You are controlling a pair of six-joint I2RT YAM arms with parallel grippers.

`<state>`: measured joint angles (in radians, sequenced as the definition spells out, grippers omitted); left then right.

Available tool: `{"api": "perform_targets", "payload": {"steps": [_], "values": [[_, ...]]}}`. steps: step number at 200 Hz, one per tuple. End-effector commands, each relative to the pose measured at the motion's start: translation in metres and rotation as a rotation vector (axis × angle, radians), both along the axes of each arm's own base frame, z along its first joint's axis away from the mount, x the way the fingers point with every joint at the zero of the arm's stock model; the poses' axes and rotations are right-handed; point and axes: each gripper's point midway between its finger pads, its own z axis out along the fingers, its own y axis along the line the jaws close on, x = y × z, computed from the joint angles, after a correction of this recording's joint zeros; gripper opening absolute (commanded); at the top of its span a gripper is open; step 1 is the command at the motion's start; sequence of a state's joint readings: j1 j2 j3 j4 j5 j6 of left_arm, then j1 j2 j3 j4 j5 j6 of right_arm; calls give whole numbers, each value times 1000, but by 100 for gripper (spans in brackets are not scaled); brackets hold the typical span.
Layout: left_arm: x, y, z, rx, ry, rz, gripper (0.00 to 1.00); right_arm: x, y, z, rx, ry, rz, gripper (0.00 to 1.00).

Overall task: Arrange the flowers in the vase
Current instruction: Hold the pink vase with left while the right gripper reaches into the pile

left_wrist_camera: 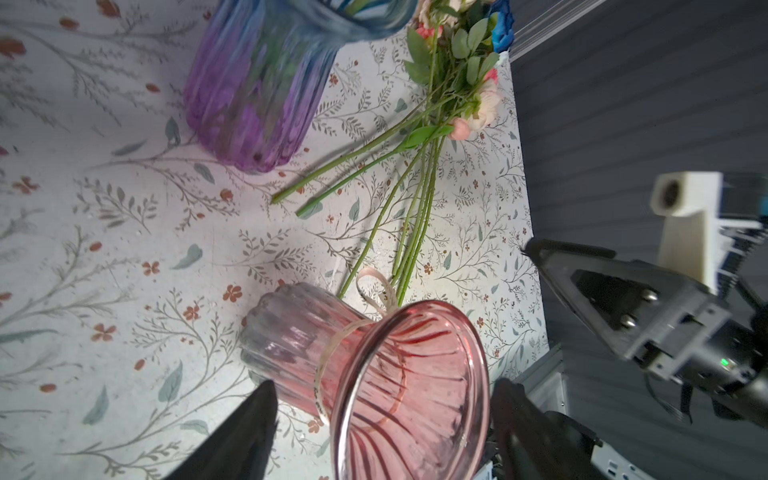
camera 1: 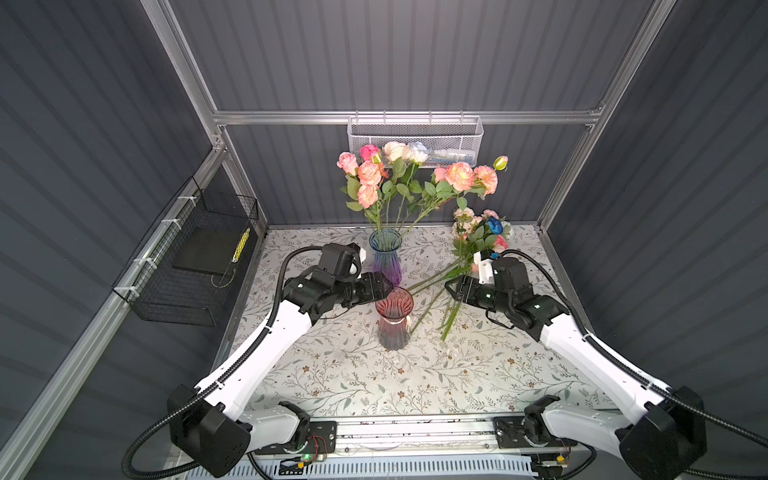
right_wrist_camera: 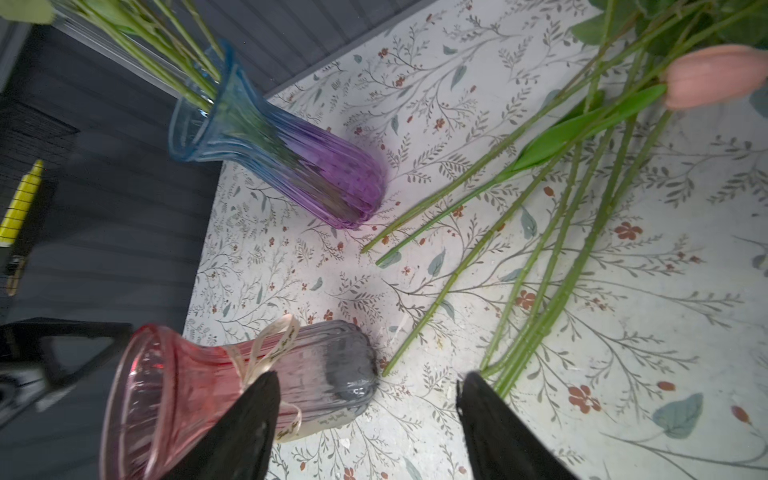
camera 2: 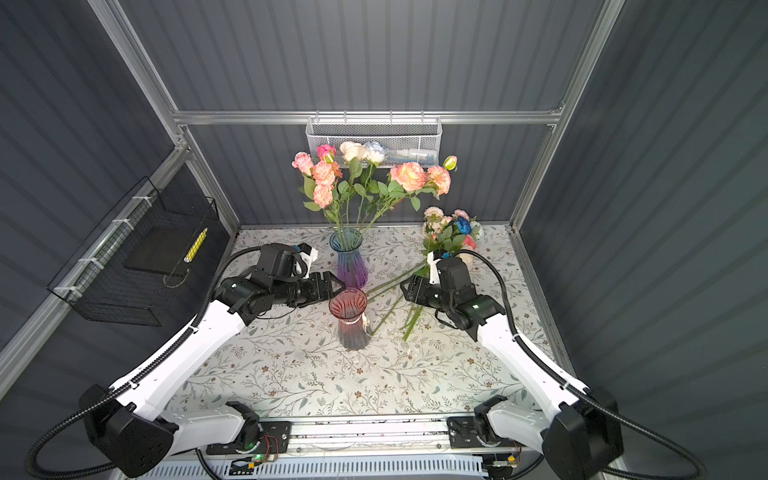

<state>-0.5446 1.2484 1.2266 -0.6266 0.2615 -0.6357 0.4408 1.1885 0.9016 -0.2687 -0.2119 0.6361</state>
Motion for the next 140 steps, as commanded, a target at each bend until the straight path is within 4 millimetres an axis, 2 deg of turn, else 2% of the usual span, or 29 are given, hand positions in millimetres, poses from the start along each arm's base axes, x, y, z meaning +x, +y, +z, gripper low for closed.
{"api": "perform_targets", "payload": {"steps": [1,33,54,71,102,118,140], "values": [[0,2,49,-60,-148,0,90,6,4,-30,-18,83,-11,70],[-4,21,63,-40,-257,51,99,44,34,-36,82,62,27,70],[-11,29,60,-40,-279,70,100,76,56,-40,156,72,61,67],[-17,34,56,-38,-283,74,100,105,65,-47,187,85,53,65],[-26,43,48,-28,-282,89,100,147,77,-75,198,170,17,59],[-30,45,44,-23,-277,89,100,161,78,-96,167,225,-15,57],[-31,47,40,-18,-273,91,100,169,77,-124,103,317,-47,55]]}}
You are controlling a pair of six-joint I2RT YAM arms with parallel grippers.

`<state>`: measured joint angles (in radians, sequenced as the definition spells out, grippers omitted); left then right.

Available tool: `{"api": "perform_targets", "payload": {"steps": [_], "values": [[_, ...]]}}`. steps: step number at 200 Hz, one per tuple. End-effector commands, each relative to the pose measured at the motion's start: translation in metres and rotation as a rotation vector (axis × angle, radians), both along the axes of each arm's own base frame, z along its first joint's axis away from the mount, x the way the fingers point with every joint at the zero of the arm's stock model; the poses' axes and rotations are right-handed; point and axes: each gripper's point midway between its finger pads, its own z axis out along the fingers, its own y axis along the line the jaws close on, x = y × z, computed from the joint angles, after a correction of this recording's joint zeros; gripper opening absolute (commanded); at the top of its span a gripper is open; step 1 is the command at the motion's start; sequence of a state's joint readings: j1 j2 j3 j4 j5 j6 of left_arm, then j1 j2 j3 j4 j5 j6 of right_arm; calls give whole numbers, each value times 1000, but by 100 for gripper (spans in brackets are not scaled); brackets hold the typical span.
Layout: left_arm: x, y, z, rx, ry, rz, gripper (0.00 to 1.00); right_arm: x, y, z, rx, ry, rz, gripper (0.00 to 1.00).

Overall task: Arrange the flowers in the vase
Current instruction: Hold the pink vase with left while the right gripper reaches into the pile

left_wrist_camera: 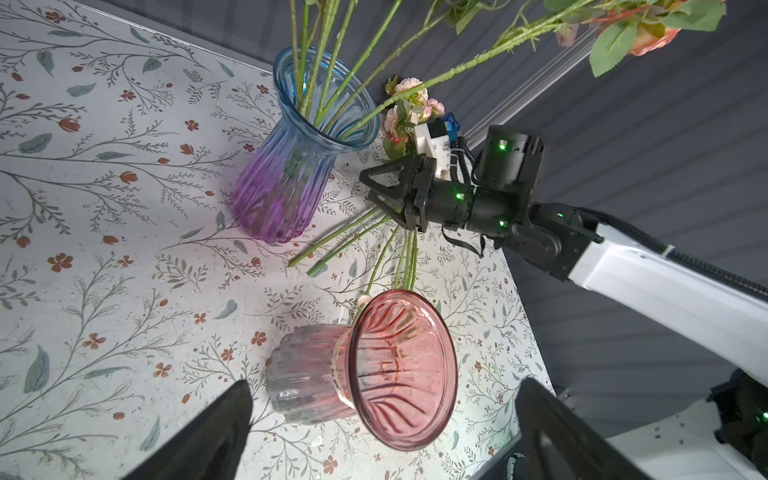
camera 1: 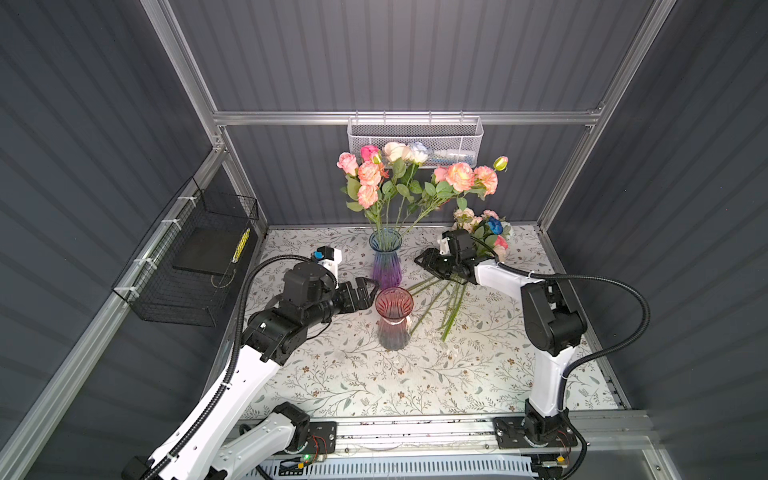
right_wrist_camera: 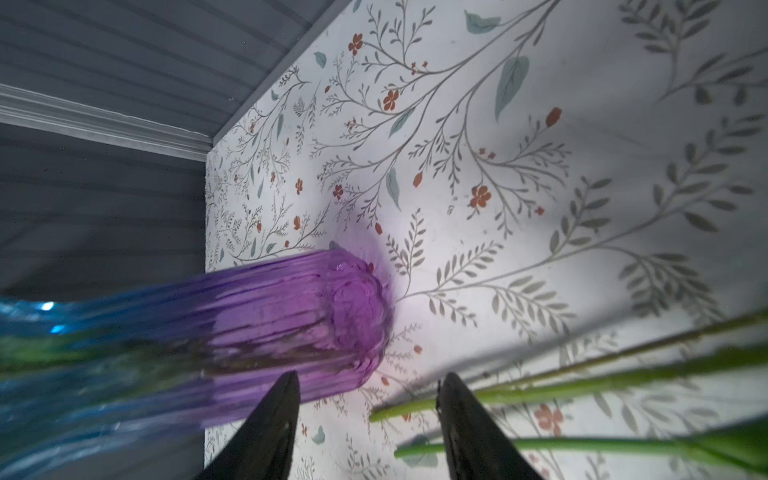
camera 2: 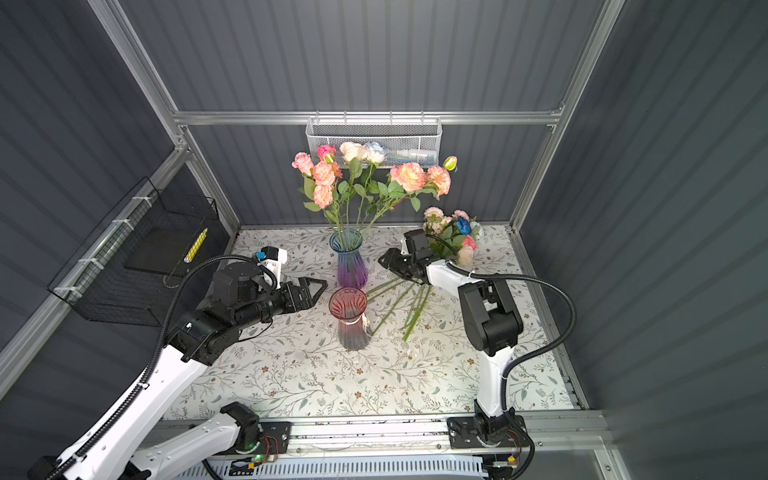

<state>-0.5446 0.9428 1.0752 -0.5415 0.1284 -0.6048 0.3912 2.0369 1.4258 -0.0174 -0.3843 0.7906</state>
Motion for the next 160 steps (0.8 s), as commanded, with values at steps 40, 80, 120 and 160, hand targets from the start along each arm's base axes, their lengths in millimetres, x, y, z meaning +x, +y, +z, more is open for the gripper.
{"api": "perform_targets", "payload": {"steps": [40,80,120,160], "values": [[-3,7,-3,33,-22,11,100,-4,-18,-67,-196,251,-32,54],[-1,8,-2,42,-31,18,100,-31,-46,-88,-280,340,-31,52],[0,9,-2,45,-36,22,100,-67,-95,-90,-349,377,-79,51],[3,2,-7,33,-24,5,100,-97,-129,-84,-390,380,-110,49]]}}
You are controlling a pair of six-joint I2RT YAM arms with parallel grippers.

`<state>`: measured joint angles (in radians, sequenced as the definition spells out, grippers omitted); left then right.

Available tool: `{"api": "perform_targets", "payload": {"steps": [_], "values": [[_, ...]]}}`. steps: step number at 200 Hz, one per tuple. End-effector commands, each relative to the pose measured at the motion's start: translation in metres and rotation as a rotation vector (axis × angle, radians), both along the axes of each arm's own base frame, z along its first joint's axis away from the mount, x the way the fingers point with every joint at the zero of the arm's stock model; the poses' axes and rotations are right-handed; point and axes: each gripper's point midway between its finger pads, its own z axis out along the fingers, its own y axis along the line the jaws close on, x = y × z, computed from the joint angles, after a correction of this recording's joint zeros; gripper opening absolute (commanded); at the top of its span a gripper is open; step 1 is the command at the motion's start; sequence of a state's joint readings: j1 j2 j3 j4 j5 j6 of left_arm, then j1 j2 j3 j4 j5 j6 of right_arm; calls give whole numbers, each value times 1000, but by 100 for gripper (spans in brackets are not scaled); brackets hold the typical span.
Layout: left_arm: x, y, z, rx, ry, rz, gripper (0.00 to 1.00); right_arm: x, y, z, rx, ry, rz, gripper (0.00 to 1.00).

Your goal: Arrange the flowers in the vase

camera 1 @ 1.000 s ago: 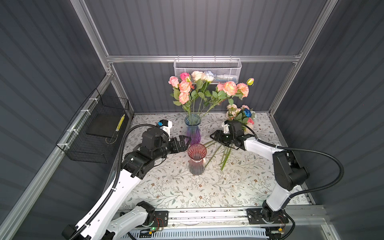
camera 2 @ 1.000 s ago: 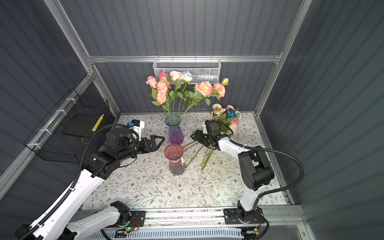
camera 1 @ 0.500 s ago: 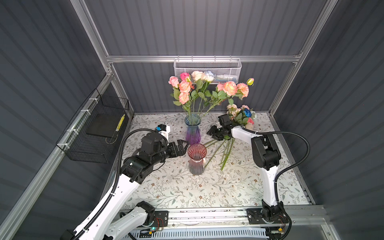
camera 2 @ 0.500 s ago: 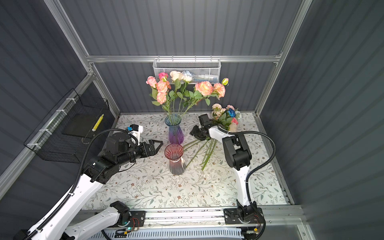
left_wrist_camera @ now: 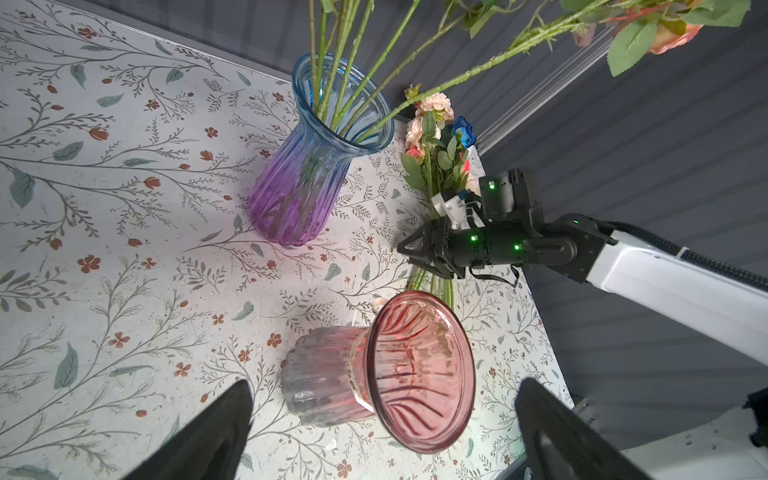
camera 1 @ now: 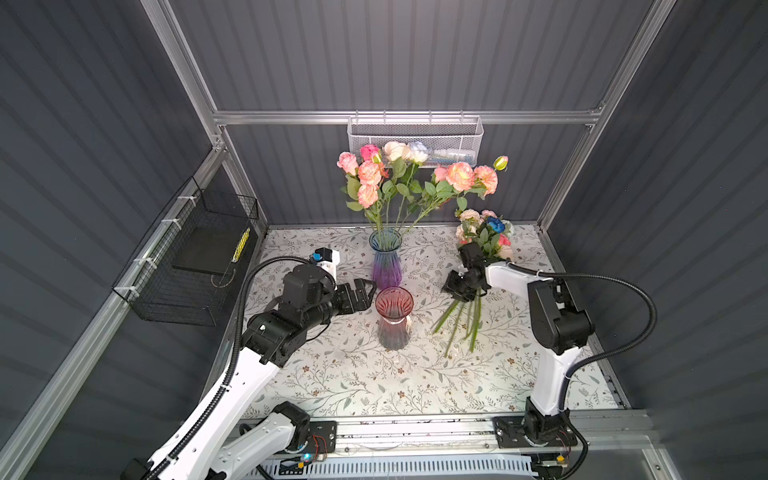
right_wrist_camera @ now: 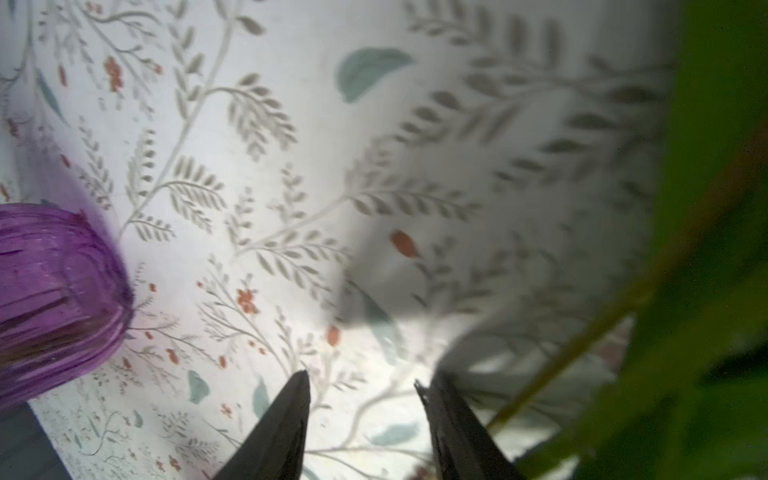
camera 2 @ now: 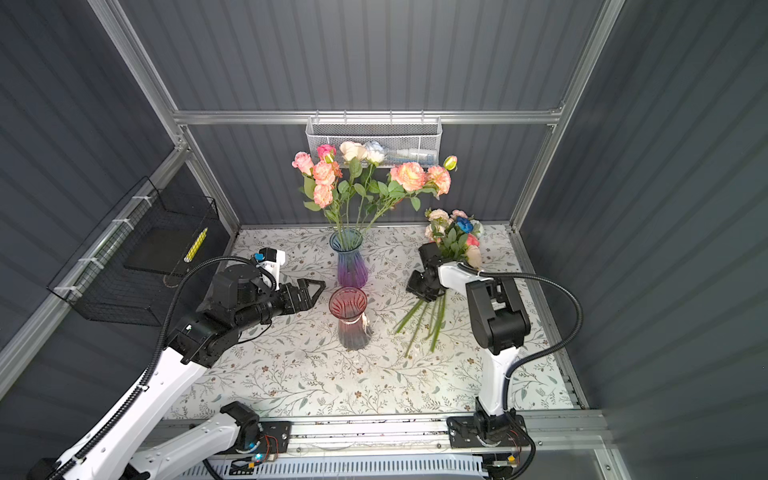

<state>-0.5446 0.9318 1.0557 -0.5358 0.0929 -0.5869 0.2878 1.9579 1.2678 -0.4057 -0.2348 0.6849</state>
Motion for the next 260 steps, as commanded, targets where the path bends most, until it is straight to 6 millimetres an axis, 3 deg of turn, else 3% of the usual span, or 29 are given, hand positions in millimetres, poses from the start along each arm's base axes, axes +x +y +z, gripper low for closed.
{"api": "perform_targets", "payload": {"steps": [1,34,52,65,132,189,260], "values": [[1,-4,-3,5,-7,-19,100,-22,-22,-3,-72,33,6,49],[1,-9,-1,-12,-15,-43,100,-24,-24,49,-89,-118,53,53],[2,-5,2,-3,-37,-27,100,-29,-37,75,-134,-184,27,51],[2,-2,3,5,-49,-18,100,-32,-47,82,-173,-197,12,47],[1,3,-11,47,-30,-7,100,-41,-92,45,-240,-71,-103,34],[1,4,-14,65,-33,-9,100,-23,-89,45,-207,-109,-125,29],[2,3,-20,73,-21,-10,100,-52,-98,22,-245,-44,-120,27]]}}
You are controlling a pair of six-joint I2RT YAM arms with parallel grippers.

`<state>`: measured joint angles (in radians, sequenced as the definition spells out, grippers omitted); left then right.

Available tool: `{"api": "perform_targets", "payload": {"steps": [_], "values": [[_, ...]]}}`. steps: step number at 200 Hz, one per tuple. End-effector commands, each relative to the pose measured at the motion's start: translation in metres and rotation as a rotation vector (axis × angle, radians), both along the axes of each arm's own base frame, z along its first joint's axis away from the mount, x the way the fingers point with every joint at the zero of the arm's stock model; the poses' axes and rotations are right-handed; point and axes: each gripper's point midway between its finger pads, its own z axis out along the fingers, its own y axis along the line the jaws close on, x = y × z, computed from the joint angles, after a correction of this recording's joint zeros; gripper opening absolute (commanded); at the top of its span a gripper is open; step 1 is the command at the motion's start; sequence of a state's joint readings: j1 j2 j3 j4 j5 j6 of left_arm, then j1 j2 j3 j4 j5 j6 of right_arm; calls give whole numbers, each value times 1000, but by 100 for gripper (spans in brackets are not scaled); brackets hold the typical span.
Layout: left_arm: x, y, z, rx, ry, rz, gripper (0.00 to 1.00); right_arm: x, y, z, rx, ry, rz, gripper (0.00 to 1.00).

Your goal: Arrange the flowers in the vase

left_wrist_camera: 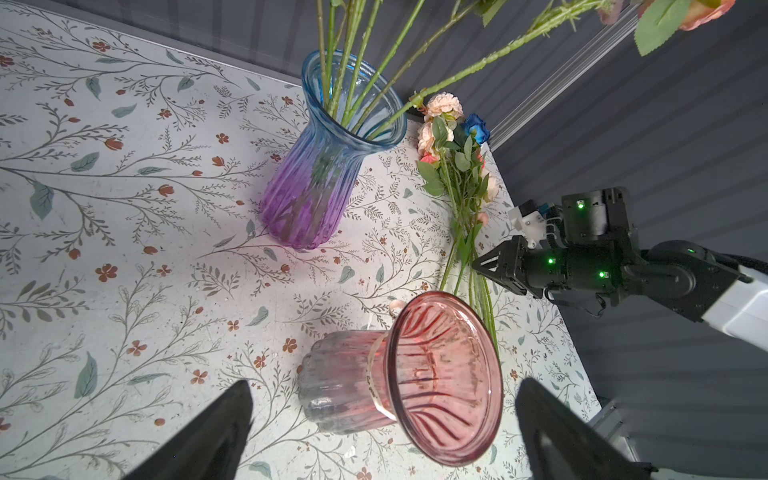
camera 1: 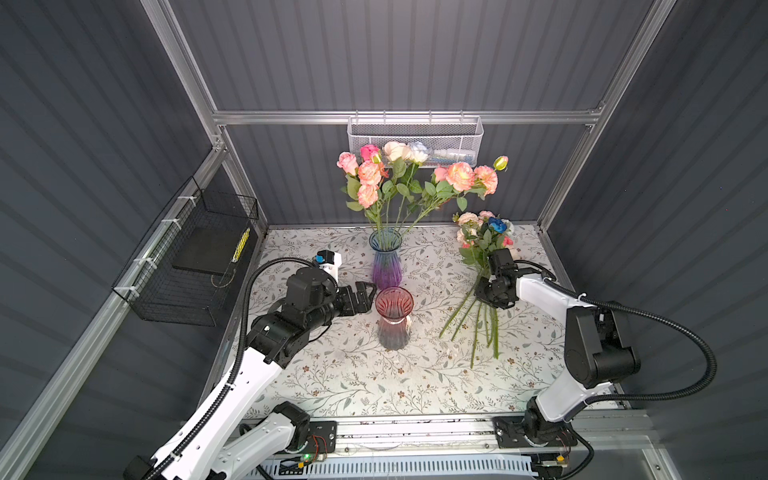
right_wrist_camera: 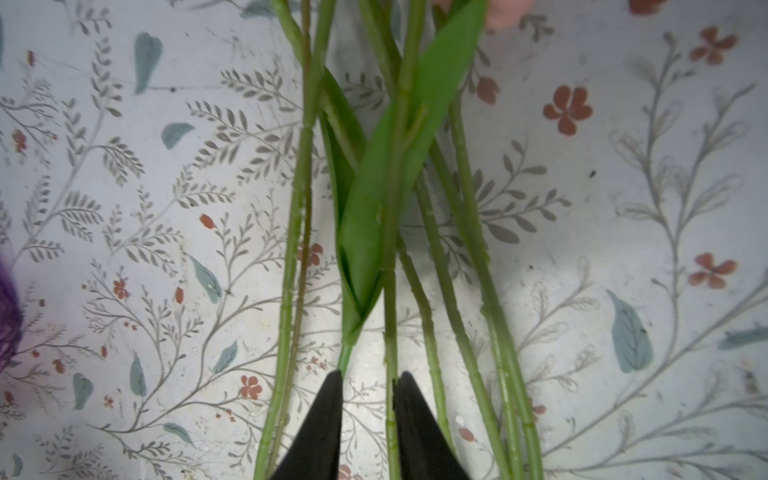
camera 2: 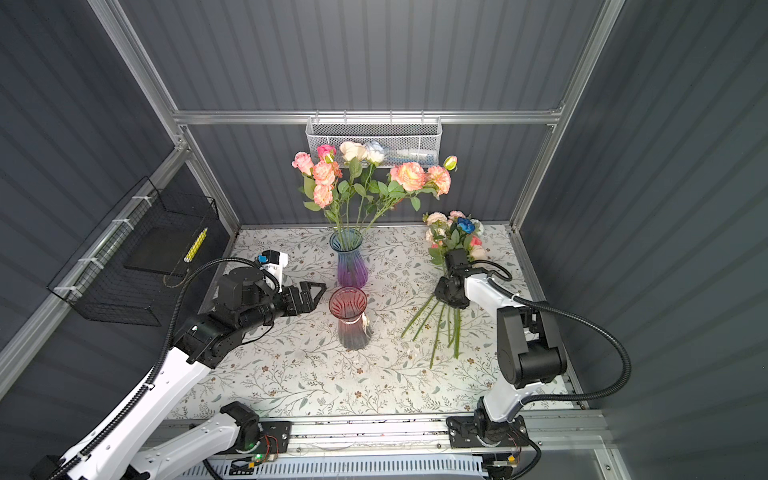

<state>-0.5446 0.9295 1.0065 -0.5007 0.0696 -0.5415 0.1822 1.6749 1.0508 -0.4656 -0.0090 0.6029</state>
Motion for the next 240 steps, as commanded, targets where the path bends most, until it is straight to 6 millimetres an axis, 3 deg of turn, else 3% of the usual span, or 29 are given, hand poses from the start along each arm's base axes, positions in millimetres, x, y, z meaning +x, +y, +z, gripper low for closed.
{"api": "perform_targets", "payload": {"steps": [1,29,61,87,141,185,203,218,240], "values": [[-2,1,-6,26,-1,-8,100,-13,-5,-8,-13,28,-7,27],[0,-1,-6,22,3,-12,100,-15,-4,-22,-18,65,-2,25],[0,0,-9,26,12,-8,100,-12,-2,-21,-14,58,15,11],[-2,2,-9,29,12,-4,100,-7,-2,2,-14,-20,30,0],[-3,3,-4,25,0,-2,100,-14,-16,74,-34,-246,-8,0],[-1,3,2,26,-27,-1,100,-29,-13,136,16,-460,24,0],[1,2,2,31,-23,-5,100,-31,-15,145,10,-460,21,1],[2,0,3,31,-20,-11,100,-30,-15,135,8,-384,10,16],[2,0,1,30,-19,-9,100,-26,-6,102,63,-271,32,30]]}}
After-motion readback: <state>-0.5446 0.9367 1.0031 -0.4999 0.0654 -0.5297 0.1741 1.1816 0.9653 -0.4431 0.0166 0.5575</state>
